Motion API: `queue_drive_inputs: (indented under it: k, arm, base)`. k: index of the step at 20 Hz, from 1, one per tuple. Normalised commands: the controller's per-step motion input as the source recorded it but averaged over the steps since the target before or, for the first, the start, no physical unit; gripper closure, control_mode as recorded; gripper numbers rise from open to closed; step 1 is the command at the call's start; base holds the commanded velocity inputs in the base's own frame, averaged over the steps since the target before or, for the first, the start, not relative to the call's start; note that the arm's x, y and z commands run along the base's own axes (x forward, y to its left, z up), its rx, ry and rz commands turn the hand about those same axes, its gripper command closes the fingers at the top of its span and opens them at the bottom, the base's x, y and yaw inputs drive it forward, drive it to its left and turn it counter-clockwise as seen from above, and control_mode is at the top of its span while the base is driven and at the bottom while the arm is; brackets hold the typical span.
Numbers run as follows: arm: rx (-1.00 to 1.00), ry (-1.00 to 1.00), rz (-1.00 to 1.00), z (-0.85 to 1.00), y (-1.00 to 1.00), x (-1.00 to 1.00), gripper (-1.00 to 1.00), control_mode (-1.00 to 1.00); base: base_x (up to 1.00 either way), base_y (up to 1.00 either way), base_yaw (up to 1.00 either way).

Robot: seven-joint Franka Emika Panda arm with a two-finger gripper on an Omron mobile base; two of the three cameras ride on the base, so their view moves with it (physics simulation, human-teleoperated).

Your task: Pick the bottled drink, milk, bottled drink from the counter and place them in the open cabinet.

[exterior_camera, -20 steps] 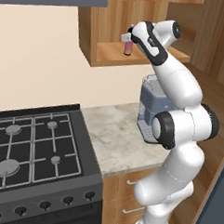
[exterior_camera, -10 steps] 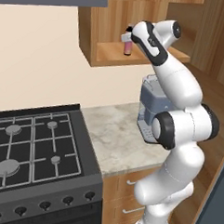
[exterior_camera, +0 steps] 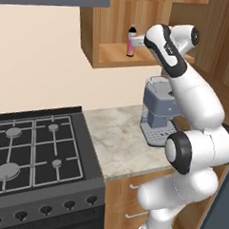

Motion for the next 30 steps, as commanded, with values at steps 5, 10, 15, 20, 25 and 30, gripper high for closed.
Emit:
queue_drive_inputs:
  k: [5, 10, 15, 20, 25, 30]
  arm:
    - [-0.01, -0.03, 0.00, -0.27, -0.17, -1.00, -1.00, -1.00]
    - [-0.09, 0.00, 0.00, -0.55, -0.04, -1.00, -1.00, -1.00]
    - [-0.25, 0.00, 0.00, -0.64, 0.09, -1.00, -1.00, -1.00]
    - [-0.17, -0.25, 0.04, -0.13, 0.13, -0.86, -1.00, -1.00]
    - [-0.03, 0.00, 0.00, -0.02, 0.05, 0.00, -1.00, -1.00]
    - [0.00, 0.00, 0.00, 0.00, 0.00, 0.00, -1.00, 1.00]
  base:
    - [0.00, 0.00, 0.00]
    - [0.00, 0.00, 0.00]
    - [0.00, 0.00, 0.00]
    - [0.00, 0.00, 0.00]
    - [0.00, 0.00, 0.00]
    - [-0.12, 0.00, -0.02]
